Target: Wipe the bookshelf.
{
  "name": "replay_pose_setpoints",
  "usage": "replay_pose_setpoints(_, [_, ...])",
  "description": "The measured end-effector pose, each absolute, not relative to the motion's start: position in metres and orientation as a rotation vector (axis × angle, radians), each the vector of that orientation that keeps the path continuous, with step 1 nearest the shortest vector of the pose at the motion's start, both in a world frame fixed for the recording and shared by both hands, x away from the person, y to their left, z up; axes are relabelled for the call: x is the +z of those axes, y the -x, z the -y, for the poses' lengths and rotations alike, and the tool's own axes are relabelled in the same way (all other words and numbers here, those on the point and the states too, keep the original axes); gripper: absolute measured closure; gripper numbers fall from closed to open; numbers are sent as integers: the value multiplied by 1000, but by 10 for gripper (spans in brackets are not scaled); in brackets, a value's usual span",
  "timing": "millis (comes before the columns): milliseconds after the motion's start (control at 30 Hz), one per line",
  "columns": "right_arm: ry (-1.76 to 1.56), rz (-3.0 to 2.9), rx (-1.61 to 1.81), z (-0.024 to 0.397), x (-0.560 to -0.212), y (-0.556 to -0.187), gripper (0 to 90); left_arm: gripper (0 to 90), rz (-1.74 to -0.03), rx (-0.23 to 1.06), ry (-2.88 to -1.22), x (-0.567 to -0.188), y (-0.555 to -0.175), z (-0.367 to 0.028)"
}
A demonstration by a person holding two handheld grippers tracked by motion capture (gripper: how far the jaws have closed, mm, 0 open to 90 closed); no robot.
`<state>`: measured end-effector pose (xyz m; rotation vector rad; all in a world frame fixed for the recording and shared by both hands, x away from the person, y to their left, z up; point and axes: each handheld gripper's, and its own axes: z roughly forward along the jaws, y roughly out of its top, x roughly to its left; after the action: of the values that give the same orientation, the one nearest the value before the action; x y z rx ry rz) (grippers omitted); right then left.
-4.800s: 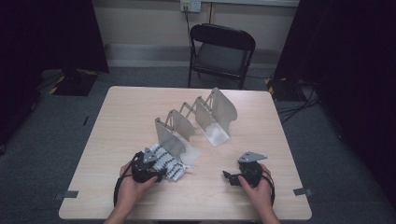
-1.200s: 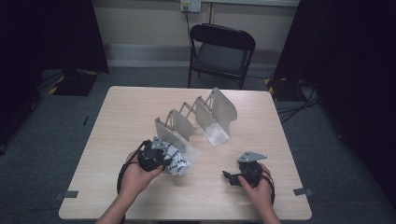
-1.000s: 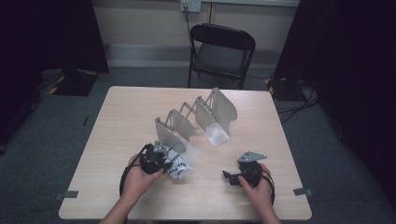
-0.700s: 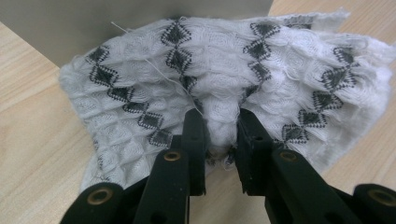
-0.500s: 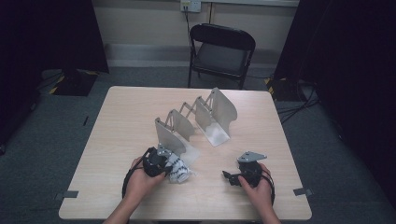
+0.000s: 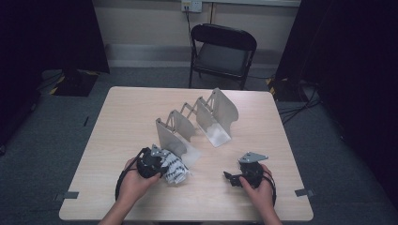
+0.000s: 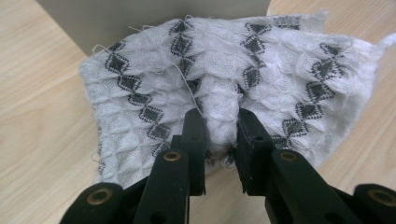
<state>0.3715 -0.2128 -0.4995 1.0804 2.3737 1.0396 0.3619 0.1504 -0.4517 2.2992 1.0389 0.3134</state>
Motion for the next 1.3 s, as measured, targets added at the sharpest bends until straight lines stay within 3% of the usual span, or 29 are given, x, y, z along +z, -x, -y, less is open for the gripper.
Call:
replay_pose_setpoints(533, [-1080, -2374, 1040, 213, -499, -371, 165, 760, -1002, 340, -2276, -404, -357, -164])
replay_pose_setpoints(967, [-1079, -2373, 1039, 213, -500, -371, 165, 761, -914, 431, -2214, -334, -354, -156])
replay_pose_setpoints(1300, [-1080, -2374, 1040, 213, -499, -371, 165, 761, -933, 399, -2238, -350, -367, -146])
